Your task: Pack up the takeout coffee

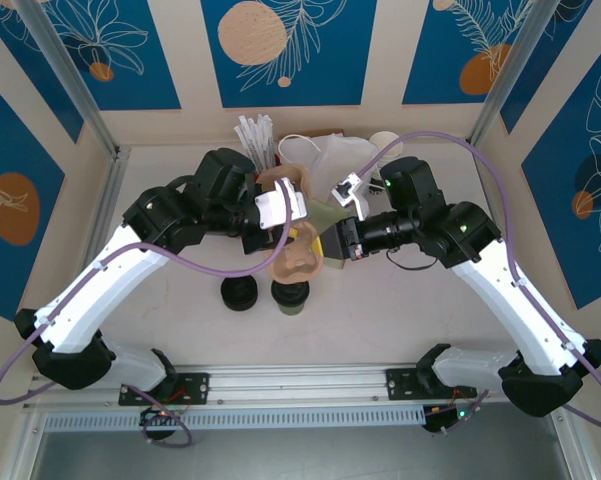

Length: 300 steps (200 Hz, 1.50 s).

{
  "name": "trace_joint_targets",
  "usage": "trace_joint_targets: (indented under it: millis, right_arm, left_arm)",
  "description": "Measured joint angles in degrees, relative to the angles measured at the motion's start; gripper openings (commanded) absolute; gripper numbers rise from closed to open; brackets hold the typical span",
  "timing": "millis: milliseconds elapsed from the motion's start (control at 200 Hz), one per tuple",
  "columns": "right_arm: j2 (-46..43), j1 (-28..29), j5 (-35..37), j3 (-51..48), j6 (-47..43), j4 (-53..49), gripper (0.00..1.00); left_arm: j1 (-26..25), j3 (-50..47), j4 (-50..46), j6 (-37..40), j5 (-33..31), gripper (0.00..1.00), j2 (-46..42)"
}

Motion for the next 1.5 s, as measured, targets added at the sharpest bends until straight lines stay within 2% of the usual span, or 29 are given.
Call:
trace_joint_targets:
  millis: [245,435,640,770,850,1165,1370,1500]
  right_arm:
    - [-2.6,-0.9,1.0,0.0,0.0,0.2,0.35]
    - [-4.1,-3.9,2.7,0.0,0.0,0.2,0.39]
    - [-5.3,-13.4,7.7,0.0,0.6,-0.1,0.42]
    - [-4.5,-20.7,13.4,0.0,1.7,-0.8,0.45]
    - [-2.9,-22.9,16.9,0.5,1.8,-1.4,0.46]
    - [8.9,-23.1,27.1,7.1,1.3,-2.1,0.47]
    - [12.6,-21.9,32.5,8.3,-0.2,-2.4,0.48]
    - [14.8,-21.5,33.6,8.3,-0.4,-2.4,0.49]
  left_arm:
    - [0.0,0.0,0.0,-0.9,0.0,0.35,-0.2]
    - [0.0,0.0,0.0,-1.0,0.0,0.36,-0.2]
    - [0.0,0.0,1.0,-1.5,-0.3,0.36,-0.7]
    - [0.0,0.0,1.1,-2.5,-0.3,0.36,-0.9]
    - [0.0,0.0,1.1,-2.9,-0.3,0.36,-0.9]
    - [0.0,0.0,2.3,-5.4,0.9,0.35,-0.9]
    - [0.0,-0.1,4.1,-6.2,2.0,0.35,-0.9]
    - [0.0,-0.1,4.6,-7.1,3.2,0.35,-0.9]
